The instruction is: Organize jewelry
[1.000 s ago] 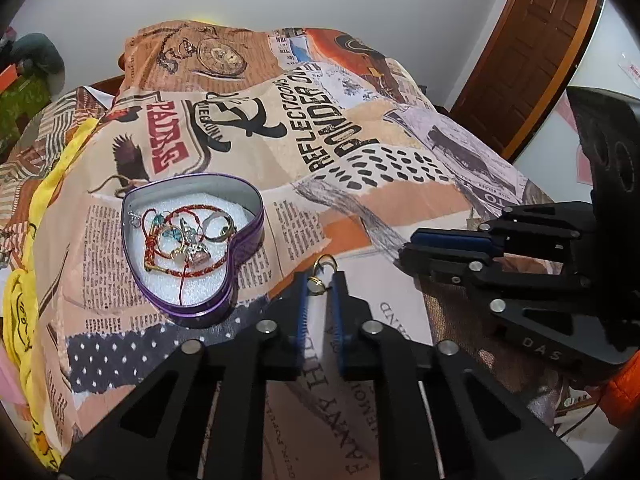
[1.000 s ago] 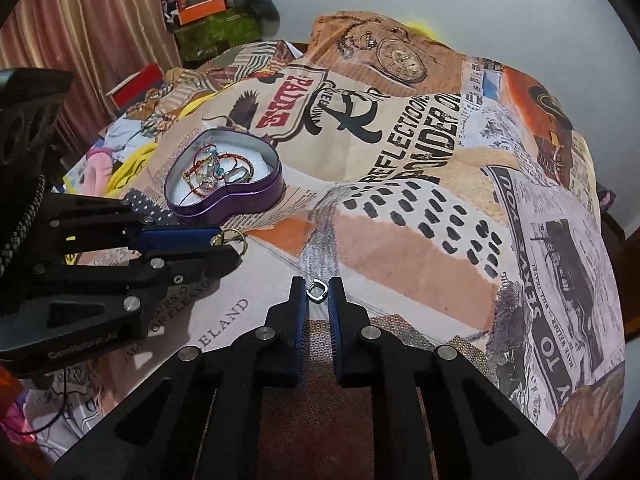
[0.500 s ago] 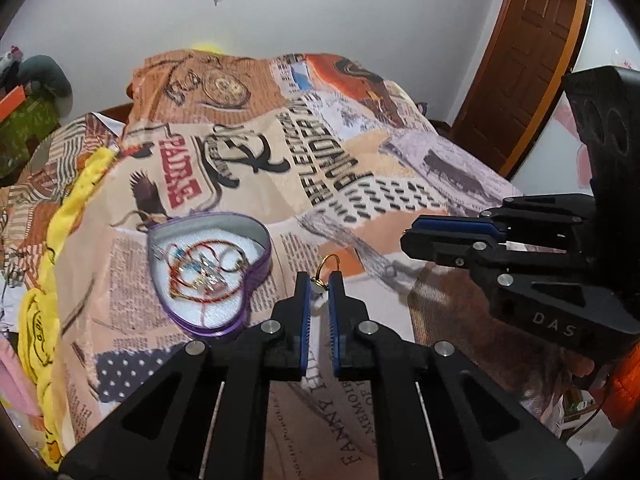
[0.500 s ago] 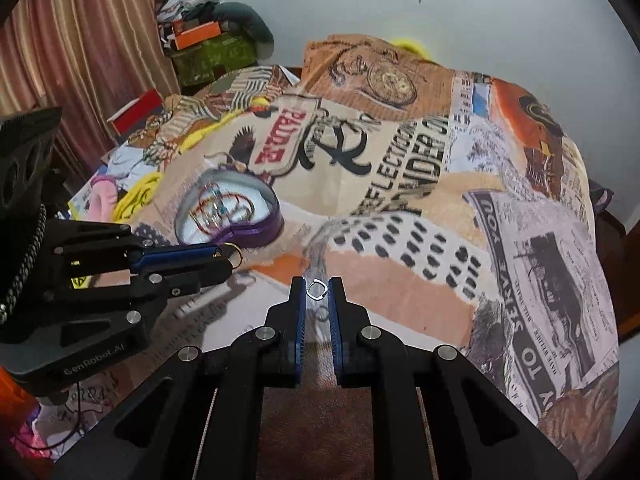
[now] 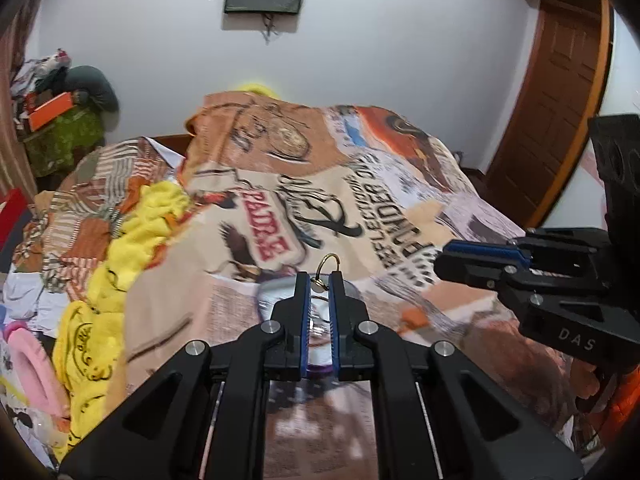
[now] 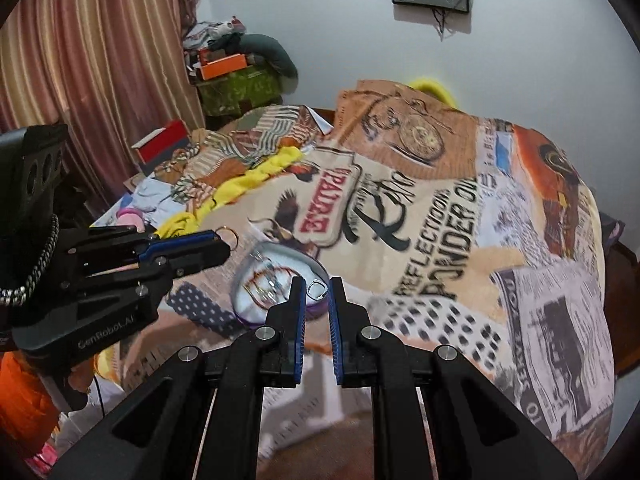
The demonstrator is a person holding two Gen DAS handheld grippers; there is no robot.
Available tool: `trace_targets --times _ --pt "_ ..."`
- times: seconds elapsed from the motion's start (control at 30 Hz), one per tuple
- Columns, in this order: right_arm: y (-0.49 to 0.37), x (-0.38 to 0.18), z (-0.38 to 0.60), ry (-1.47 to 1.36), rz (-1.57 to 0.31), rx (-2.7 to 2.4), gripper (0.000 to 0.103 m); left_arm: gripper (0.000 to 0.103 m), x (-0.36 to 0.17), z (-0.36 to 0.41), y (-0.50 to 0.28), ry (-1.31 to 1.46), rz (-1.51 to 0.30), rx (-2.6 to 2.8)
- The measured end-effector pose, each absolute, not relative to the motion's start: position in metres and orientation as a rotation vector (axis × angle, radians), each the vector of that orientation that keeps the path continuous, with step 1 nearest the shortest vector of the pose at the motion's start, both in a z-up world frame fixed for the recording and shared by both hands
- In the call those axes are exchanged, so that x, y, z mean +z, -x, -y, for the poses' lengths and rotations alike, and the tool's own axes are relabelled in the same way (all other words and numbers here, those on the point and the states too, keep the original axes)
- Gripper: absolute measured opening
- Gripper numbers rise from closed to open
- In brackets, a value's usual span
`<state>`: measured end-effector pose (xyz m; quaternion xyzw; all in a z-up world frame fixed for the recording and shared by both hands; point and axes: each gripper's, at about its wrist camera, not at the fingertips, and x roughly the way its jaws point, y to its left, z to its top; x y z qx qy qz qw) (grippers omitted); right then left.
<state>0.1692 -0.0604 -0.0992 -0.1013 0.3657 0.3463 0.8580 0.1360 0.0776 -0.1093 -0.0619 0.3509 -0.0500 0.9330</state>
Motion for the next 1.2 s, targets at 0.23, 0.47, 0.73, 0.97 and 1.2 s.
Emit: trace_targets --times 0.23,0.47,0.73,0.97,1.2 --pt "-0.179 -0.108 0.034 0.235 -0.784 0.758 0.010 0.007 -0.120 -0.105 -0.143 0.182 -0.741 -0.078" --pt "-0.191 -0.127 0.014 0.287 -0.839 0.771 0.010 0.007 -0.148 -0.103 -0.157 0.196 -0.799 -0.104" --pt "-0.202 -0.150 0.000 0.343 -0.915 0.775 0.010 0.007 -0.171 -0.101 -0.170 0.213 -0.847 -0.133" --pt "-0.208 -0.163 -0.005 0.352 -0.961 0.773 0.010 0.007 -0.178 -0.102 -0.177 0.223 -0.871 -0.150" --pt "-0.207 -0.167 -0.007 0.368 -0.968 0.768 0.010 0.007 -0.176 -0.101 -0.176 0.205 -0.873 -0.162"
